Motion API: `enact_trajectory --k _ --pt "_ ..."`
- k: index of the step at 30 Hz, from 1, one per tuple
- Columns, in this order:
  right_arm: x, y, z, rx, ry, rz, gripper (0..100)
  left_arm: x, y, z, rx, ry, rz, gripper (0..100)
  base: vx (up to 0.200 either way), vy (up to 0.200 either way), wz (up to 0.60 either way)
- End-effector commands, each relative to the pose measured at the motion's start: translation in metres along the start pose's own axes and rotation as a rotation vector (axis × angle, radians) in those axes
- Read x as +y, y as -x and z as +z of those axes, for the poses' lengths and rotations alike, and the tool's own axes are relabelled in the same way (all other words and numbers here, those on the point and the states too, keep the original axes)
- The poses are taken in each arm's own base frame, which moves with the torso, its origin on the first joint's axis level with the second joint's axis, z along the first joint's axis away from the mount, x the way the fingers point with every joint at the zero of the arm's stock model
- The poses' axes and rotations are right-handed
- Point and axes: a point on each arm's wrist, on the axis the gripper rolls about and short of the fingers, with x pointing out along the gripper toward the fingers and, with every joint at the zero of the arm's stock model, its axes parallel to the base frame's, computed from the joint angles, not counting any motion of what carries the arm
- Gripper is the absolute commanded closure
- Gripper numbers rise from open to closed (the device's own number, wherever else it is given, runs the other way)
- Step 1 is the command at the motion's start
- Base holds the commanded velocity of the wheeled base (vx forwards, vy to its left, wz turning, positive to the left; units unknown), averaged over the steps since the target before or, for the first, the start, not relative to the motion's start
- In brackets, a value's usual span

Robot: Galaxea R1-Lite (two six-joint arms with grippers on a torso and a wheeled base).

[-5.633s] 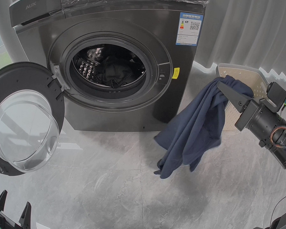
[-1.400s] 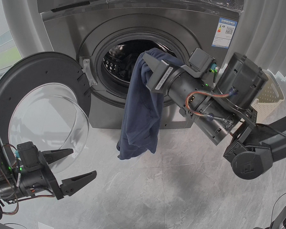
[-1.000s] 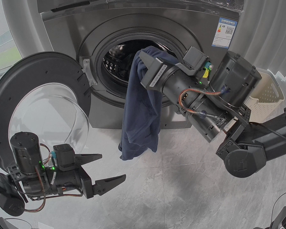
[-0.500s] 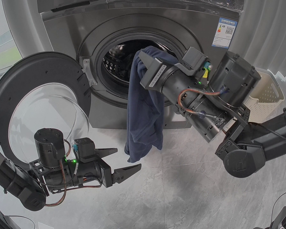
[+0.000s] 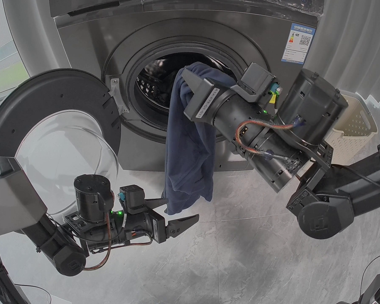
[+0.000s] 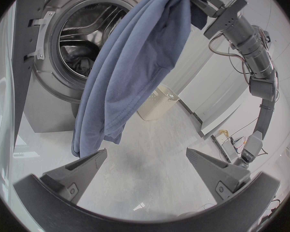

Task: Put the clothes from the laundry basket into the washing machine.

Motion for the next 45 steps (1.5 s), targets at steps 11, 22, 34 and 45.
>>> enact_trajectory --k 11,22,34,45 --pt "0.001 0.001 0.000 0.002 0.015 0.005 100 0.024 -0.048 -0.013 0.001 0.032 0.038 0 0.000 0.000 0.00" --pt "0.001 0.001 0.000 0.004 0.016 0.005 100 0.035 -0.075 -0.005 -0.070 0.014 0.074 0 0.000 0.000 0.00" --pt "0.000 0.000 -0.003 -0.005 0.015 0.007 100 0.032 -0.077 0.005 -0.123 -0.001 0.077 100 0.000 0.000 0.00" --pt "-0.004 0.004 -0.007 0.013 0.022 0.001 100 0.018 -0.070 0.013 -0.147 -0.005 0.063 100 0.000 0.000 0.00"
